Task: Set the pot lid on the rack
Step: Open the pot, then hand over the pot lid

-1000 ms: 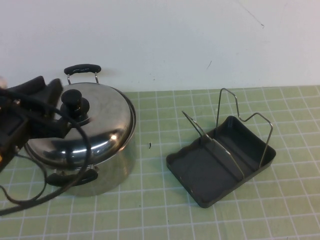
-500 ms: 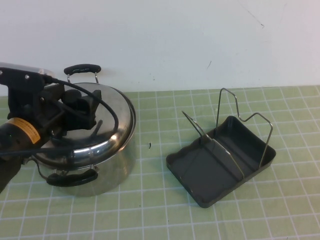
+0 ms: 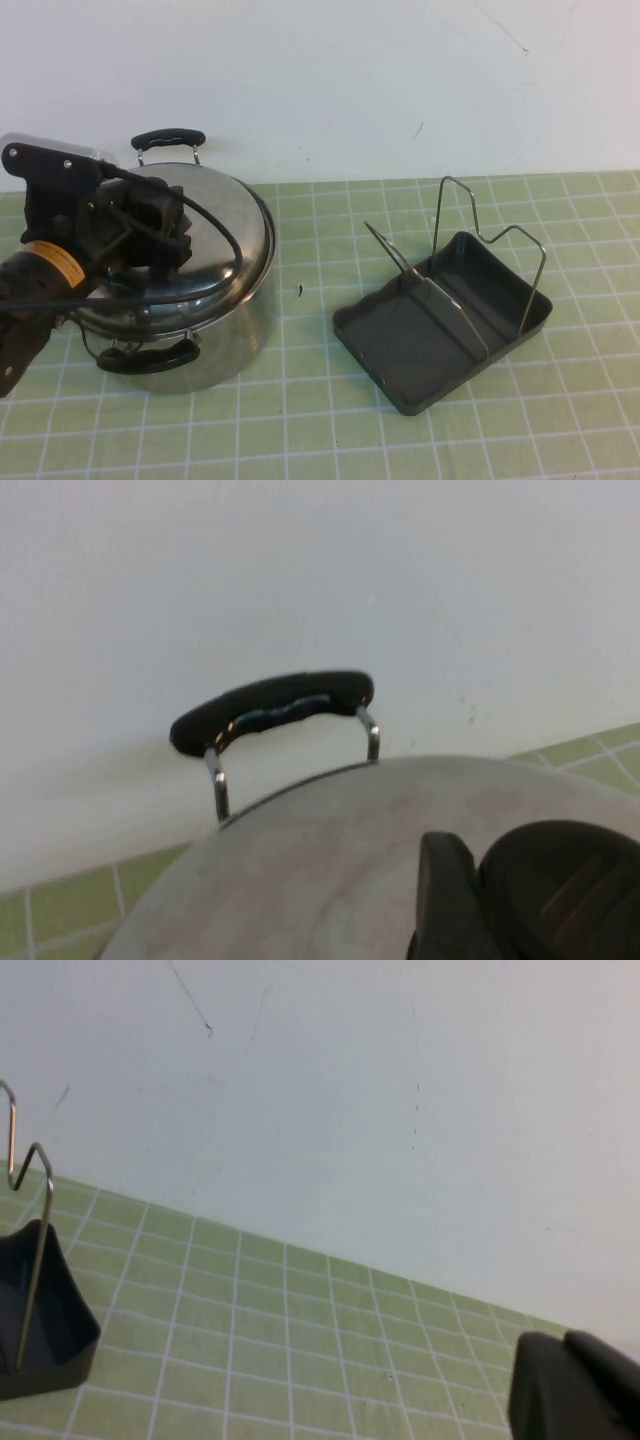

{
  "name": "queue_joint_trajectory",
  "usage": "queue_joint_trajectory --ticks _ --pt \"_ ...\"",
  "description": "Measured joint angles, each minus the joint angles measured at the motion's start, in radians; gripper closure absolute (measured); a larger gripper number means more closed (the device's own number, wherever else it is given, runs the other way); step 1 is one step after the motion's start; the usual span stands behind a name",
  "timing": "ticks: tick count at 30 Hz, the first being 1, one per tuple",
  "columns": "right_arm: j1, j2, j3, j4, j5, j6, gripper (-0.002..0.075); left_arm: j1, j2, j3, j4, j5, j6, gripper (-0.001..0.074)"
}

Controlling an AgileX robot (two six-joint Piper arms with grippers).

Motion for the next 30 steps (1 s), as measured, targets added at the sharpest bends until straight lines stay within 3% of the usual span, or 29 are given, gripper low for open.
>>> queue_joint_trajectory --ticks 7,13,16,23,30 --pt "0.000 0.000 -0.037 0.028 -0.052 -0.003 0.0727 0.000 0.004 0.000 -0.020 -0.187 0.020 0.0411" --pt "0.000 0.011 -0.245 0.118 0.005 -0.018 0.0727 0.000 -0.044 0.000 -0.038 -0.354 -0.060 0.0411" --pt "0.000 0.088 -0.378 0.351 0.126 -0.137 0.0727 0.000 -0.076 0.000 0.002 -0.477 -0.196 0.0411" --pt "0.000 0.376 -0.458 1.175 0.432 -0.721 0.0727 -0.099 -0.124 -0.016 0.078 -0.519 -0.307 0.0411" --pt "0.000 0.555 -0.460 1.475 0.612 -0.891 0.0727 -0.327 -0.125 -0.016 -0.019 -0.519 -0.307 0.0411"
